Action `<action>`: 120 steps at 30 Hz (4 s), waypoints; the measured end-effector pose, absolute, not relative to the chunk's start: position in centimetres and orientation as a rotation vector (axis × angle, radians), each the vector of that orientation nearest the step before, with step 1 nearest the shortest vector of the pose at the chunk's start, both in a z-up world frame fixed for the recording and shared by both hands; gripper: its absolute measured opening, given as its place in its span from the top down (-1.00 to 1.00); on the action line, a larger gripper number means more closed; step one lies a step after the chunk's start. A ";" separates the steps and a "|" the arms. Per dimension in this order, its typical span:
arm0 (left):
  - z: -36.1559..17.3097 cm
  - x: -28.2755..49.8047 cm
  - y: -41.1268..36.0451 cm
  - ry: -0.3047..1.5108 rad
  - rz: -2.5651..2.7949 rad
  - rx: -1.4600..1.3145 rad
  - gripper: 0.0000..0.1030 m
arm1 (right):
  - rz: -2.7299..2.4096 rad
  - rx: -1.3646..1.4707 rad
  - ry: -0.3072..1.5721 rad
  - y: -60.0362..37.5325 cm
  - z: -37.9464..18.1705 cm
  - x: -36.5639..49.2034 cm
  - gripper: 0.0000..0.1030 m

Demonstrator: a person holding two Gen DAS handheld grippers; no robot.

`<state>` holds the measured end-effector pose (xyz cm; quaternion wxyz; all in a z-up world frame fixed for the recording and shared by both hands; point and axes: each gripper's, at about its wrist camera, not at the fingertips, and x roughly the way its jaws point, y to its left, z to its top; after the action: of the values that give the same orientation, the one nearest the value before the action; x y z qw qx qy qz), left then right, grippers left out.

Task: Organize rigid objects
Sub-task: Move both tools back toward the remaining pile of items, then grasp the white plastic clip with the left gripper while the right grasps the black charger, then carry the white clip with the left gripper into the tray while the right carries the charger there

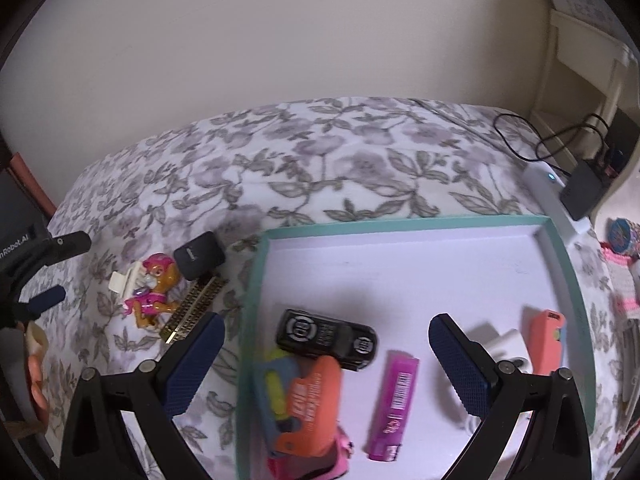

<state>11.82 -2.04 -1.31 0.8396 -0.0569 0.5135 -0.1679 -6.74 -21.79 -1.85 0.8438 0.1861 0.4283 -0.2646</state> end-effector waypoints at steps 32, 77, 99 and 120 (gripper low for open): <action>-7.0 15.8 -2.7 1.287 -0.368 -0.096 -0.86 | -0.366 0.509 0.948 -21.4 -4.7 3.5 -0.72; -8.8 15.1 -5.6 1.344 -0.418 0.017 -0.04 | -0.343 0.404 0.971 -19.8 -6.7 6.1 -0.01; -2.8 13.8 -4.1 1.214 -0.393 -0.018 0.01 | -0.327 0.473 0.892 -18.7 -1.2 2.4 0.03; 1.7 6.2 -7.6 1.111 -0.537 0.090 0.01 | -0.517 0.634 0.882 -23.3 1.8 -8.2 0.03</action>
<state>6.20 -7.57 1.66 0.8147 0.0423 0.5207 -0.2516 -8.18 -23.25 1.78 0.8245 0.2982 0.4148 -0.2432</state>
